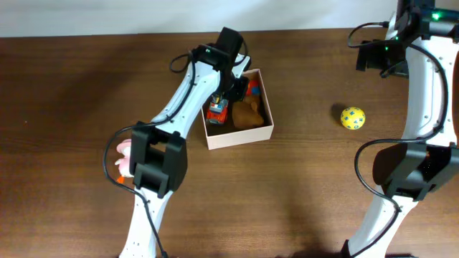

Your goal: Pack container

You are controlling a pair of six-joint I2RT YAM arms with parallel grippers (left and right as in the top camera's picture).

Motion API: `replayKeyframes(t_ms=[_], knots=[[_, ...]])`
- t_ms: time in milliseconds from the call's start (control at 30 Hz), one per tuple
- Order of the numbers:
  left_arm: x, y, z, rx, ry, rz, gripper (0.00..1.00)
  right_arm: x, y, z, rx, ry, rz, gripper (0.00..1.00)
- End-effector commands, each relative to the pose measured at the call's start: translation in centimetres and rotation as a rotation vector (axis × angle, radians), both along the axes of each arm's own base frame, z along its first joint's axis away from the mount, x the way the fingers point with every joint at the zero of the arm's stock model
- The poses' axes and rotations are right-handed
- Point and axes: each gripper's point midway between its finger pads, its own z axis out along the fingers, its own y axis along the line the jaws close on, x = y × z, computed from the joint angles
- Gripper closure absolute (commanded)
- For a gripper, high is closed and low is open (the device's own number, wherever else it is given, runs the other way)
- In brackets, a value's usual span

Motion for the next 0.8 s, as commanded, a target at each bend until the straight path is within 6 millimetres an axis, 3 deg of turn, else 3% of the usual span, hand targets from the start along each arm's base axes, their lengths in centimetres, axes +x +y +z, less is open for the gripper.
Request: replayKeyframes(t_ms=[0,767], knots=[[0.2,0.0,-0.9,0.003,0.003,-0.02,0.85,0.2,-0.2,1.0,-0.017,-0.027,-0.013,0.01],[1.8,2.9,-1.2,0.171,-0.08,0.038,0.84,0.2,-0.2,1.0,-0.016,-0.027,-0.013,0.01]])
